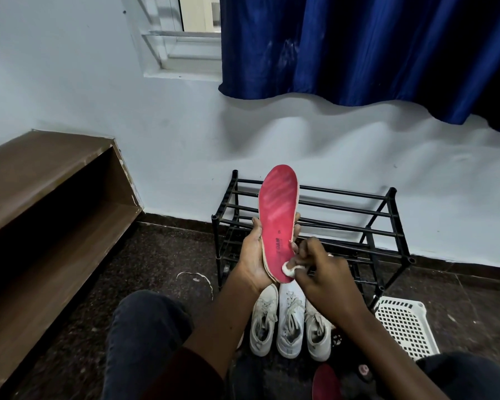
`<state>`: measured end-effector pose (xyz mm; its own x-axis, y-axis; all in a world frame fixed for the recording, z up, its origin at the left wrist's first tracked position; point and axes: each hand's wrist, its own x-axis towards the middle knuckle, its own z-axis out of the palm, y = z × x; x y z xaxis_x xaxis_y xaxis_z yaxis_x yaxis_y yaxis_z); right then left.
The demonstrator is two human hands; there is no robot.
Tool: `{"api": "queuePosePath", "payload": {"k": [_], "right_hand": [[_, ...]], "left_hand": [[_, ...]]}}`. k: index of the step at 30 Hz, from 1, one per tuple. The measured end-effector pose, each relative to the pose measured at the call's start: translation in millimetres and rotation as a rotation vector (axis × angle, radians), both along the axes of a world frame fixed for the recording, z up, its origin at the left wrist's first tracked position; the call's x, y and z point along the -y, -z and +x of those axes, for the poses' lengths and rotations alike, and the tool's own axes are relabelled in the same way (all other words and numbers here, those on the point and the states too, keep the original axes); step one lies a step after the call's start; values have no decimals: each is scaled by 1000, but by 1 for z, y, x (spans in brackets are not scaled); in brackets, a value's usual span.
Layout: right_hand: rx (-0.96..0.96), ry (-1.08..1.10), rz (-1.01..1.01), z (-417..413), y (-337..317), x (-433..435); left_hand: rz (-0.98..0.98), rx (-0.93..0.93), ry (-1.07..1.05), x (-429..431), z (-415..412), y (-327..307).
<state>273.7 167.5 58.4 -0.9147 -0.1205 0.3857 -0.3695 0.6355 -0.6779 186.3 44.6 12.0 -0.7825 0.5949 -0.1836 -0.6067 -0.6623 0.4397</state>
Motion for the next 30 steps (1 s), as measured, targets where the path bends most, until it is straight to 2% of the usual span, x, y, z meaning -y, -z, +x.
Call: {"api": "queuePosePath", "payload": {"k": [3, 8, 10, 14, 15, 18, 20, 26, 28, 30], "right_hand": [[-19, 83, -39, 2, 0, 6], [116, -66, -35, 22, 7, 17], [135, -21, -159, 23, -3, 9], [152, 93, -687, 11, -33, -7], [154, 101, -727, 7, -36, -5], [111, 140, -623, -5, -38, 5], [71, 154, -625, -9, -41, 10], [-53, 111, -1183, -19, -56, 4], [-36, 101, -1246, -22, -55, 3], [19, 121, -1218, -24, -52, 4]], "left_hand": [[22, -9, -35, 0, -1, -3], [56, 1, -106, 4, -2, -6], [52, -33, -119, 7, -2, -8], [-2, -58, -121, 8, 4, -21], [-7, -52, -120, 7, 6, -22], [-53, -34, -142, 0, 11, -22], [-51, -11, -141, -2, 13, -20], [7, -1, -150, 6, 13, -15], [37, -13, -119, 7, 13, -16], [35, -39, -108, 6, 12, -16]]}}
